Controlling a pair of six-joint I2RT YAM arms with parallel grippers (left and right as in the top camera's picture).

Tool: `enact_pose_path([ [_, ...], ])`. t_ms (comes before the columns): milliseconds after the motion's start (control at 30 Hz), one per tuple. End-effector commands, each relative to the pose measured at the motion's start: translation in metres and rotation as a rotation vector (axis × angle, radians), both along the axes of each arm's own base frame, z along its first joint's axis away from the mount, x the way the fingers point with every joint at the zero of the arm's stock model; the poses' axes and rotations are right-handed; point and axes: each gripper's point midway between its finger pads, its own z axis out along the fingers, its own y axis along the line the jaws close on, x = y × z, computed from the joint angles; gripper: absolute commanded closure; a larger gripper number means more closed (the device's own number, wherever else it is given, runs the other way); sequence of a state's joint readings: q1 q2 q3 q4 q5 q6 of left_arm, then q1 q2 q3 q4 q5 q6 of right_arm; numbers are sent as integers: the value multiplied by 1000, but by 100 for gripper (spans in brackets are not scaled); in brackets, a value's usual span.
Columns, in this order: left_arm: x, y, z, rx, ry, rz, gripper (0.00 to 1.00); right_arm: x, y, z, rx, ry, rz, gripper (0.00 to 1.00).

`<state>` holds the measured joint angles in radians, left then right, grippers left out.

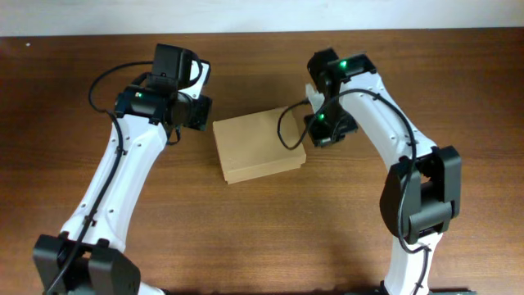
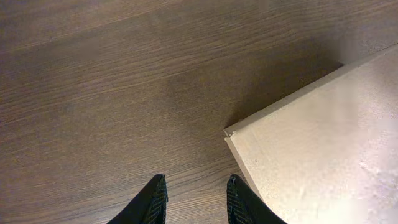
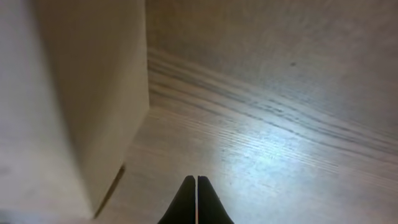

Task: Pack container

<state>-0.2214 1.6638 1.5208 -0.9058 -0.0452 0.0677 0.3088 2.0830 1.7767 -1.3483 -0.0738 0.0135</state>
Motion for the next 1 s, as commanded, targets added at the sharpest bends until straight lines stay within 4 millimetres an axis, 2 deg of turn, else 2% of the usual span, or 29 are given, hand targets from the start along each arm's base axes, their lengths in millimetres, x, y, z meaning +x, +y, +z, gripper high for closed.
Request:
enact_pose_path([
  [0,5,8,2,44,-13,11,69,-17,9,-17,29,60,20,96],
  [100,5,9,2,50,-13,14,69,-30,25,-25,52,86,85,96],
  [267,5,10,1,61,-13,2,69,-37,54,-26,64,60,181,96],
  [400,6,9,-2,63,-5,2,69,-34,59,-27,70,42,196,96],
  [433,6,9,-2,63,-4,2,69,-31,55,-27,70,35,183,96],
  [533,7,13,-3,71,-5,9,68,-2,22,-20,83,-7,67,96],
  [600,12,26,-3,77,-12,42,57,22,0,-11,101,-59,-23,96],
  [700,22,54,-4,73,-26,111,52,52,-33,7,117,-137,-129,96],
  [800,24,88,-6,75,-22,190,52,73,-63,26,121,-201,-203,96],
  [900,22,119,-6,75,-18,261,52,87,-88,39,110,-254,-263,96],
  [967,21,135,-6,68,-17,296,48,93,-99,45,111,-280,-287,96],
])
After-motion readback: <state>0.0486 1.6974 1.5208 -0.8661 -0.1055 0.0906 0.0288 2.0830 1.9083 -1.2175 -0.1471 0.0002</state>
